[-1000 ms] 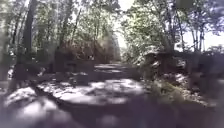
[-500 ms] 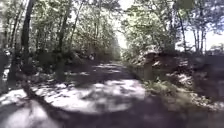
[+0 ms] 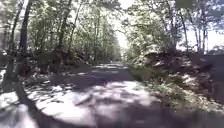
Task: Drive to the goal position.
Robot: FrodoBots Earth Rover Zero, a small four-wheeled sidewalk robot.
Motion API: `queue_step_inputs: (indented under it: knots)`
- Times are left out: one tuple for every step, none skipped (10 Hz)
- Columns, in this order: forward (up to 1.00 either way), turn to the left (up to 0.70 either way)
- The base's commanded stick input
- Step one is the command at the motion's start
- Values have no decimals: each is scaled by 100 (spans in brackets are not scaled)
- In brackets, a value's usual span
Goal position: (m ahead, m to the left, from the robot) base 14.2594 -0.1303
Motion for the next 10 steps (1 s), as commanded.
queue_step_inputs:
  knots:
    - [45, 0]
    - [45, 0]
    - [45, 0]
    - [45, 0]
    - [45, 0]
    - [45, 0]
    - [45, 0]
    - [45, 0]
    - [45, 0]
    - [45, 0]
